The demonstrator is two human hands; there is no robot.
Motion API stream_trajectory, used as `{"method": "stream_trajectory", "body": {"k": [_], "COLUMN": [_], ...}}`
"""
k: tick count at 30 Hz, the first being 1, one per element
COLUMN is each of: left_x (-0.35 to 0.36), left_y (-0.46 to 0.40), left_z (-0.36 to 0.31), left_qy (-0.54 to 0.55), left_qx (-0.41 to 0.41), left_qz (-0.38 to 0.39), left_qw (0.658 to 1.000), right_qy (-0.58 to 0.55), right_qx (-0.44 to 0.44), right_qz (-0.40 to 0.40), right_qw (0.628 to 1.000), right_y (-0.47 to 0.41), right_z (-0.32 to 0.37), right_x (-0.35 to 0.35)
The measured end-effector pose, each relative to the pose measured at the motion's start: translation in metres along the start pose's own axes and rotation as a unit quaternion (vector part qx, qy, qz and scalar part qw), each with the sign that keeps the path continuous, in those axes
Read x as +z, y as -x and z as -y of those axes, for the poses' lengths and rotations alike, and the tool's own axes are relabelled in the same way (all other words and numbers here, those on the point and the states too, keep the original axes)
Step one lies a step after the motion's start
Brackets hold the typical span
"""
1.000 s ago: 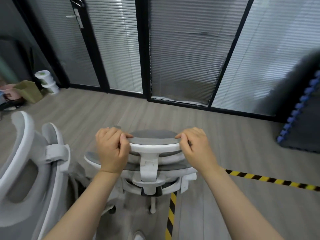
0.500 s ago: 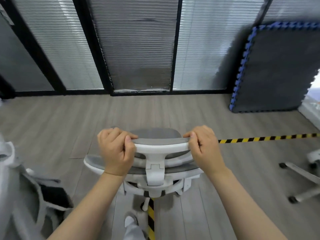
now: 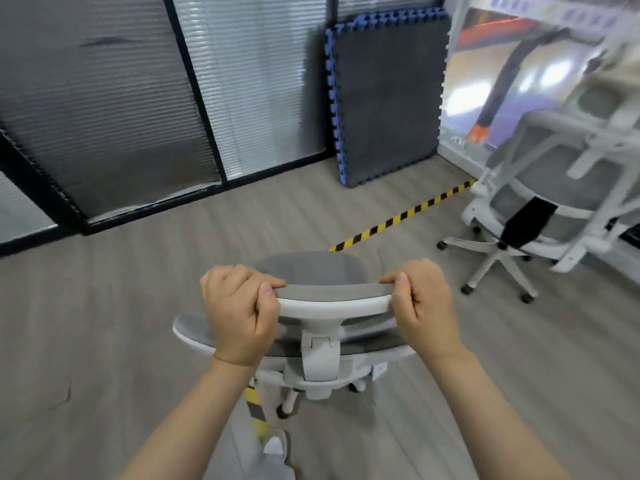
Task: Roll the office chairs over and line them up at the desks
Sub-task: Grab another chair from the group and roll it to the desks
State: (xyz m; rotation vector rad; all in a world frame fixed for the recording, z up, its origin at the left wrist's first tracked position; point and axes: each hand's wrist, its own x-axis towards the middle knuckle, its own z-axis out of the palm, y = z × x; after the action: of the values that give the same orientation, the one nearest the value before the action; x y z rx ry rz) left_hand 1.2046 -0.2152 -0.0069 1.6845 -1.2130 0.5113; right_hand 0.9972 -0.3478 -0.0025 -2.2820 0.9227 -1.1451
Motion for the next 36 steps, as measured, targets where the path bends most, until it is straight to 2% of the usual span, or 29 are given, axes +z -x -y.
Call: {"method": "stream_trajectory", "body": {"k": [6,13,22,29,36], "left_x": [0.052,0.109,0.178,0.231,0.290], "left_y": [-0.001,-0.002,-0.004,0.013,0.032], "left_z": [-0.043,-0.096,-0.173,-0.251,-0.351], "left_qy": [0.084,0.195,0.343,0.424,0.487], "left_qx": [0.039,0.116,0.200,0.232,0.253], "left_qz": [0.049,0.118,0.222,0.248,0.272], "left_qw": [0.994,0.967,0.891,0.840,0.791], "right_qy": [0.056,0.139,0.255,0.331,0.411], "right_qx": [0.070,0.133,0.191,0.224,0.204], "right_qz": [-0.081,-0.180,-0.314,-0.371,-0.419], "right_qw": [0.993,0.965,0.894,0.838,0.784], "right_y": [0.030,0.072,0.122,0.164,0.190], "right_z": [-0.022,-0.037,-0.052,-0.072,-0.110], "right_x": [-0.059,-0.117,-0.173,-0.221,-0.291]}}
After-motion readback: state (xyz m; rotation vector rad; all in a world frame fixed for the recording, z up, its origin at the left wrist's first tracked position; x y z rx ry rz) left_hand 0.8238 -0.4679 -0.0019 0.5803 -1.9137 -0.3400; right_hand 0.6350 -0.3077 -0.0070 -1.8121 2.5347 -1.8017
